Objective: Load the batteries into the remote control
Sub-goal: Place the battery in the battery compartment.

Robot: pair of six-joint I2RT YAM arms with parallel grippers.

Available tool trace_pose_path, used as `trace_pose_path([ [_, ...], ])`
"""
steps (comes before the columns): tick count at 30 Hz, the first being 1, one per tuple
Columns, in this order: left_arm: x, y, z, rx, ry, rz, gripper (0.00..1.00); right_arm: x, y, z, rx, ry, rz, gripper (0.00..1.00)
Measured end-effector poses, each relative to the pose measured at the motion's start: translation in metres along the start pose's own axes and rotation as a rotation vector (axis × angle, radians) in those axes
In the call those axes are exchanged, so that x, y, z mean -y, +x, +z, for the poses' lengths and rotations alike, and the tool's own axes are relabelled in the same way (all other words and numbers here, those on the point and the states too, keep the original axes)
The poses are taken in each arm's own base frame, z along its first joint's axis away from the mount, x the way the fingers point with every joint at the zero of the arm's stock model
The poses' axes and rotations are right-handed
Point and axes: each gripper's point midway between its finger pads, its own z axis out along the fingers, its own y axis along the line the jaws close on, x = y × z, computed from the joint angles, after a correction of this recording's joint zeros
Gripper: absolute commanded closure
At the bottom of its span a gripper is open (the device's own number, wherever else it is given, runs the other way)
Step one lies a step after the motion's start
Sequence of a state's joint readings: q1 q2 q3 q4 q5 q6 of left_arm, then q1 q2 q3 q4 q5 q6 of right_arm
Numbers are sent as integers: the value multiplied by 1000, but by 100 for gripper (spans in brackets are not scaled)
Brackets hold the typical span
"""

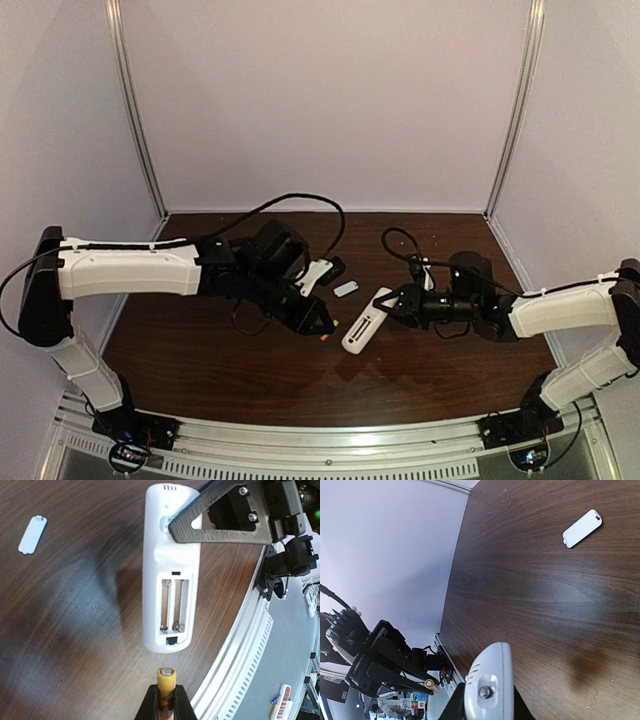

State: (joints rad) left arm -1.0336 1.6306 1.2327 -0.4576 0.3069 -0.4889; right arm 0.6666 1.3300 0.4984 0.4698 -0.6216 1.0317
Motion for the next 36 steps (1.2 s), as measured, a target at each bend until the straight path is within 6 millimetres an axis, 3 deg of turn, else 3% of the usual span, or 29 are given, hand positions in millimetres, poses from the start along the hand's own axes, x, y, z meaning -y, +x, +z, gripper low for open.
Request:
trace_pose_path([
  [5,-7,16,16,-75,-20,-54,100,6,13,15,-17,20,43,100],
  [28,-14,42,41,-218,-28,-128,100,8,46,49,-78,-10,152,100],
  [36,-15,46,43,-249,-46,-135,100,8,49,54,-84,-8,164,100],
])
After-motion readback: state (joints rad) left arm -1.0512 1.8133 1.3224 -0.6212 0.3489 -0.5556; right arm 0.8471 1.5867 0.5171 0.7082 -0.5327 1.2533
